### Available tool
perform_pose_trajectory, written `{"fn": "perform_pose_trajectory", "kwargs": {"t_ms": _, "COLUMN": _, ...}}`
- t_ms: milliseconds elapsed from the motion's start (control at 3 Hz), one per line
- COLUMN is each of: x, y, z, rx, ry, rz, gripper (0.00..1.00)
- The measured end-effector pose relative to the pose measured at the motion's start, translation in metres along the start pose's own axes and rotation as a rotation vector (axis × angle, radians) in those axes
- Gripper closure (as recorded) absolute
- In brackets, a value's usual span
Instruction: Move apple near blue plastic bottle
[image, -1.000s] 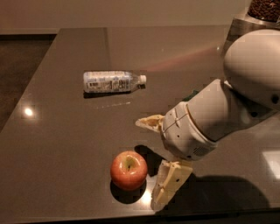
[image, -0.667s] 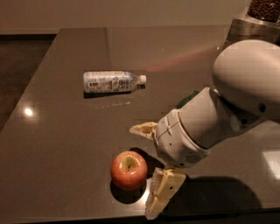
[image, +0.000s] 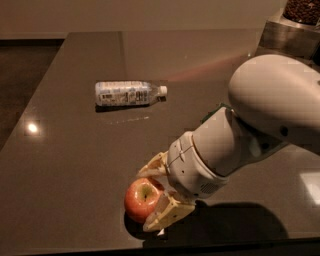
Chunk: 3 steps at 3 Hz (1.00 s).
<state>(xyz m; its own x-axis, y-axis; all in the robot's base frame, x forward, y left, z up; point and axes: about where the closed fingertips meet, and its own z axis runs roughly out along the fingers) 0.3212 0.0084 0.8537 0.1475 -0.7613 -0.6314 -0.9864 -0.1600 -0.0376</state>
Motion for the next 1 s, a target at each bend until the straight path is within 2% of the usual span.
{"fn": "perform_pose_trajectory", "kwargs": {"t_ms": 333, "x": -0.006, "y": -0.011, "z": -0.008, "rx": 0.014, "ry": -0.026, "rz": 0.027, "gripper": 0.69}}
{"fn": "perform_pose_trajectory", "kwargs": {"t_ms": 667, "x": -0.007, "y": -0.042, "z": -0.033, "rx": 0.061, "ry": -0.061, "rz": 0.089, "gripper": 0.98}}
{"fn": "perform_pose_trajectory", "kwargs": {"t_ms": 1000, "x": -0.002, "y": -0.087, "z": -0.062, "rx": 0.158, "ry": -0.069, "rz": 0.177, "gripper": 1.00}}
